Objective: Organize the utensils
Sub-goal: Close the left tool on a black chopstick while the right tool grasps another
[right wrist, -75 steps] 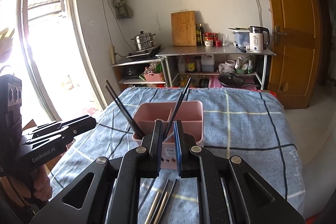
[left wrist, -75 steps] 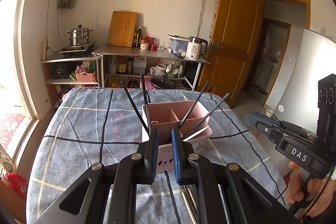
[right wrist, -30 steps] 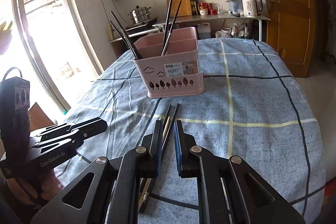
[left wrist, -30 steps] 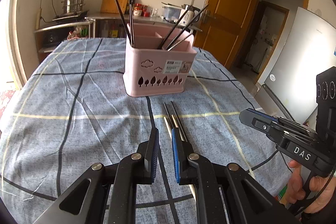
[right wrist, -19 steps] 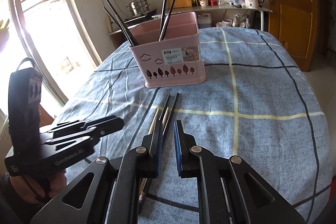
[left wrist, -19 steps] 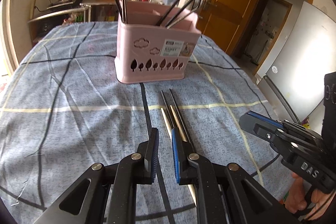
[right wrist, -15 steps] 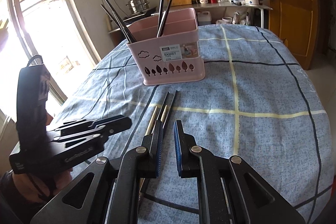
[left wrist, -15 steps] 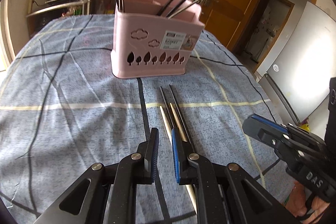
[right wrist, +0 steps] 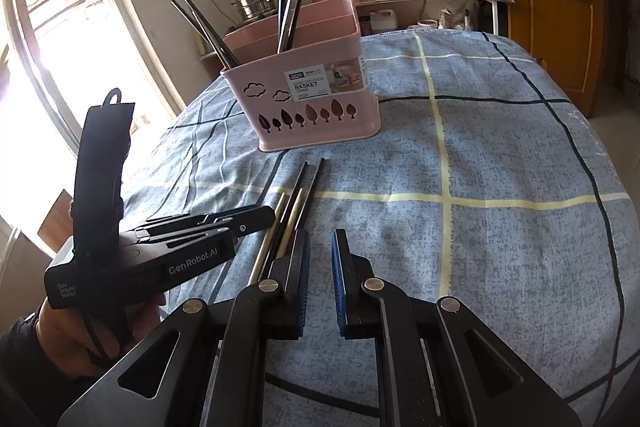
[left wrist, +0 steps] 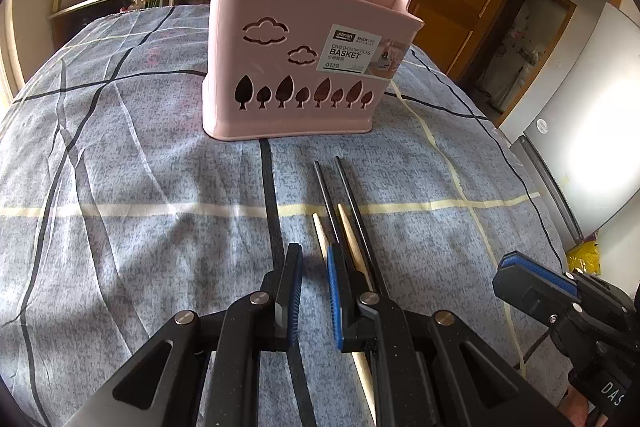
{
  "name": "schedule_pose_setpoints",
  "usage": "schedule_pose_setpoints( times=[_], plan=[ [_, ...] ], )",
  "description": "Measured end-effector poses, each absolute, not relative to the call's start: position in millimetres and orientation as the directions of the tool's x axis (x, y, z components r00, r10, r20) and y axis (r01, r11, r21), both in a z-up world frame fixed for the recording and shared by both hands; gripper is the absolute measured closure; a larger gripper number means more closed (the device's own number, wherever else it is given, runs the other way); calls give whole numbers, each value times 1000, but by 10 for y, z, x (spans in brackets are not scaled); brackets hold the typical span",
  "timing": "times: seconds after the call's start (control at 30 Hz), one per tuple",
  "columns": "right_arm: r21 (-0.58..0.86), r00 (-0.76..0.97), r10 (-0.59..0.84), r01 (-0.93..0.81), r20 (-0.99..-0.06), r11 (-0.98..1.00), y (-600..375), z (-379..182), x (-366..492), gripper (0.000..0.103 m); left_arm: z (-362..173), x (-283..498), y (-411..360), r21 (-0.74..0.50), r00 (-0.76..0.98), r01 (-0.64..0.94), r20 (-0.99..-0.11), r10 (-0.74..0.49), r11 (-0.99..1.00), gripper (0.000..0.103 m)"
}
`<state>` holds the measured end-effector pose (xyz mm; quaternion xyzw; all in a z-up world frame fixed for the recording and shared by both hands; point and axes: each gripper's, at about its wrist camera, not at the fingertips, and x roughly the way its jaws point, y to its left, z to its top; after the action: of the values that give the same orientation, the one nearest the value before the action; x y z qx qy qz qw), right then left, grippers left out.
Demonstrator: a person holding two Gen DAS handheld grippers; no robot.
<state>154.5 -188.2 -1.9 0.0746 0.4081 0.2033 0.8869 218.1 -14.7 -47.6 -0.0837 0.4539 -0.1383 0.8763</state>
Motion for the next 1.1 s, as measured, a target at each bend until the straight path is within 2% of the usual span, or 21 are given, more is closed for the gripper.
schedule_pose_setpoints(
  times=[0.53,0.9,0.97,1.1],
  plan=[
    [299,583,420,-297,-695,907,-1868,-46,1657,92,-335,2509,-206,-245,558,202,-767,-317,948,91],
    [299,579,405,-274,-708,914,-1930,-108,1677,92,-459,2756,-400,-194,521,229,-803,-288,954,91],
    [301,577,405,-271,-709,914,-1938,-117,1682,92,-463,2755,-433,-163,531,233,-805,-266,959,96],
    [302,575,405,-271,-711,914,-1943,-121,1686,92,-459,2747,-386,-167,529,238,-804,-272,957,96]
  ],
)
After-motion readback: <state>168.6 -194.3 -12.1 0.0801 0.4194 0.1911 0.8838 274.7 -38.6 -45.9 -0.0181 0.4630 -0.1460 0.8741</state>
